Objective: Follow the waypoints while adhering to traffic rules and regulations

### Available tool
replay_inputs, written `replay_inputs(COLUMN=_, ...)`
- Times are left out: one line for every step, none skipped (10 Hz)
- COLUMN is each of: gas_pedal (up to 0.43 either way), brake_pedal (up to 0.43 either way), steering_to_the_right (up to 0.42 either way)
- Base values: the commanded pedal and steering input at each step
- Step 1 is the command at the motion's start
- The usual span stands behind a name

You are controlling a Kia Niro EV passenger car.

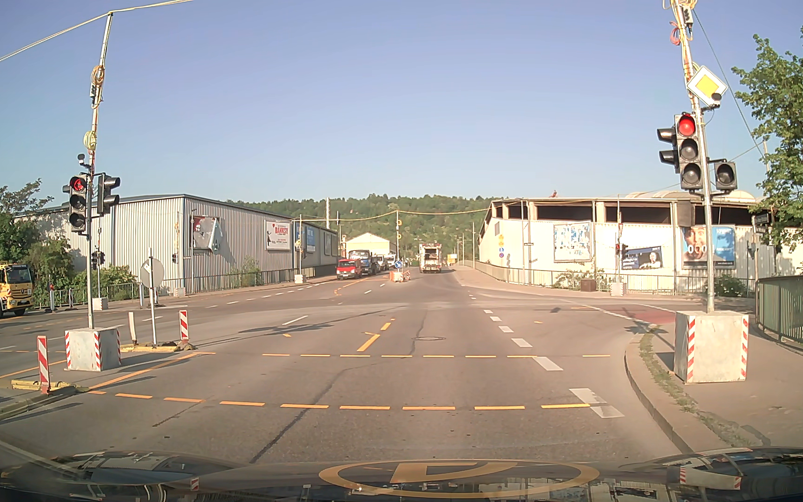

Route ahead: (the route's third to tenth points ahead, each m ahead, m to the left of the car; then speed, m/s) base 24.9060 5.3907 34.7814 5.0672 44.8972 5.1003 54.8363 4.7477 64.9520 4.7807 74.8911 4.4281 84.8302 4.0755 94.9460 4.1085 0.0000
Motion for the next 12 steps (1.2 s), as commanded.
replay_inputs(gas_pedal=0.000, brake_pedal=0.311, steering_to_the_right=-0.003)
replay_inputs(gas_pedal=0.000, brake_pedal=0.311, steering_to_the_right=-0.003)
replay_inputs(gas_pedal=0.000, brake_pedal=0.311, steering_to_the_right=-0.003)
replay_inputs(gas_pedal=0.000, brake_pedal=0.311, steering_to_the_right=-0.003)
replay_inputs(gas_pedal=0.000, brake_pedal=0.311, steering_to_the_right=-0.003)
replay_inputs(gas_pedal=0.000, brake_pedal=0.311, steering_to_the_right=-0.003)
replay_inputs(gas_pedal=0.000, brake_pedal=0.311, steering_to_the_right=-0.003)
replay_inputs(gas_pedal=0.000, brake_pedal=0.311, steering_to_the_right=-0.003)
replay_inputs(gas_pedal=0.000, brake_pedal=0.317, steering_to_the_right=-0.003)
replay_inputs(gas_pedal=0.000, brake_pedal=0.311, steering_to_the_right=-0.003)
replay_inputs(gas_pedal=0.000, brake_pedal=0.311, steering_to_the_right=-0.003)
replay_inputs(gas_pedal=0.000, brake_pedal=0.311, steering_to_the_right=-0.003)
